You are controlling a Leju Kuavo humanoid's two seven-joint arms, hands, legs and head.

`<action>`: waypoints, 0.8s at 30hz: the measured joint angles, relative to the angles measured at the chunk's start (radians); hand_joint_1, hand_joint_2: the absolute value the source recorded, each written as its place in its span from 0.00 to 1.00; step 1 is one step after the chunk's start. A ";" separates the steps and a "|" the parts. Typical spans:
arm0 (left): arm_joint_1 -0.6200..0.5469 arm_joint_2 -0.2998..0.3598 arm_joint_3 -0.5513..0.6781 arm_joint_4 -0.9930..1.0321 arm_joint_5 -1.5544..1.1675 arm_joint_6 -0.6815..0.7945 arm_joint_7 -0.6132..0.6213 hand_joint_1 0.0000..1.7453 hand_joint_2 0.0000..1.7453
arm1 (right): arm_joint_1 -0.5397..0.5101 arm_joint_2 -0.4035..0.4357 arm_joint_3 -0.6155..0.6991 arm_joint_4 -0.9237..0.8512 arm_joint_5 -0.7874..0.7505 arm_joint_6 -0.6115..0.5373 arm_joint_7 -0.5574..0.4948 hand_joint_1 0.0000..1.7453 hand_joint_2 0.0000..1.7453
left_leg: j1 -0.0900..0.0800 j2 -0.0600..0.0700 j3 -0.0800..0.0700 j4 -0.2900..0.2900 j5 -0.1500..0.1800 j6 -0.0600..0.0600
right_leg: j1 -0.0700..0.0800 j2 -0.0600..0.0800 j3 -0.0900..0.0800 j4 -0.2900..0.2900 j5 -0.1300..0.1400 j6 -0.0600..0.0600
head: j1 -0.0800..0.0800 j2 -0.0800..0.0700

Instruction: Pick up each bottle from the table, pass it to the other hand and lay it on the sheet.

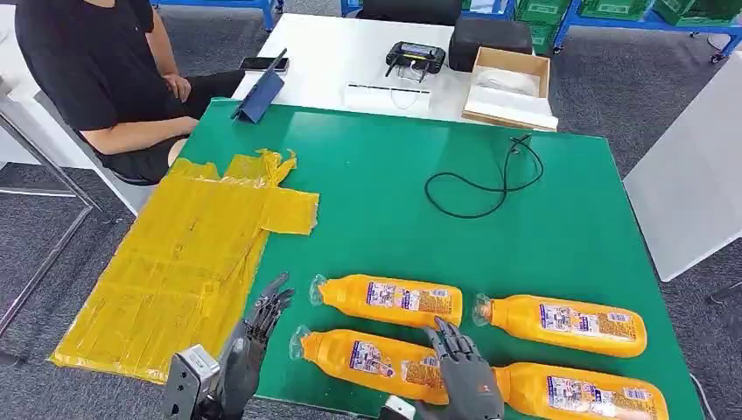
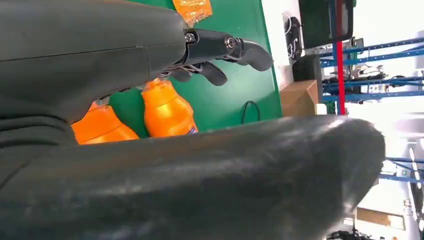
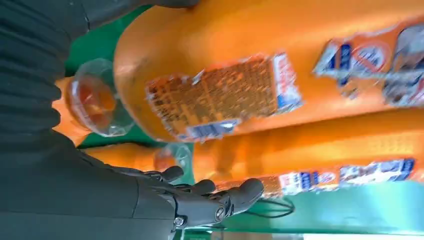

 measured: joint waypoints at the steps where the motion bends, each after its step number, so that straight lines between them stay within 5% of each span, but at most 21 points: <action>1: -0.002 0.001 -0.001 0.001 0.000 0.000 0.000 0.00 0.00 | -0.004 0.005 0.000 0.005 0.001 0.008 -0.007 0.00 1.00 | 0.000 0.000 0.000 0.000 0.000 0.000 | 0.000 0.000 0.000 0.000 0.000 0.000 | 0.000 0.000; 10: -0.027 0.003 -0.007 0.021 0.001 -0.001 0.003 0.00 0.00 | -0.051 0.023 0.009 0.066 -0.052 0.124 -0.093 0.01 1.00 | 0.000 0.000 0.000 0.000 0.000 0.000 | 0.000 0.000 0.000 0.000 0.000 0.000 | 0.000 0.000; 11: -0.034 0.003 -0.010 0.024 0.002 -0.003 0.005 0.00 0.00 | -0.062 0.019 0.009 0.079 -0.060 0.153 -0.105 1.00 1.00 | 0.000 0.000 0.000 0.000 0.000 0.000 | 0.000 0.000 0.000 0.000 0.000 0.000 | 0.000 0.000; 15: -0.072 0.007 -0.019 0.050 0.008 -0.015 0.008 0.00 0.00 | -0.123 -0.017 0.021 0.137 -0.097 0.256 -0.158 1.00 1.00 | 0.000 0.003 0.003 0.000 0.000 0.000 | 0.000 0.001 0.000 0.000 0.002 0.002 | 0.000 0.000; 24: -0.107 0.010 -0.022 0.087 0.020 -0.016 0.011 0.00 0.00 | -0.169 -0.034 0.040 0.210 -0.101 0.257 -0.143 1.00 1.00 | 0.001 0.007 0.011 -0.001 -0.001 -0.002 | 0.002 0.005 -0.002 -0.001 0.003 -0.001 | 0.000 0.000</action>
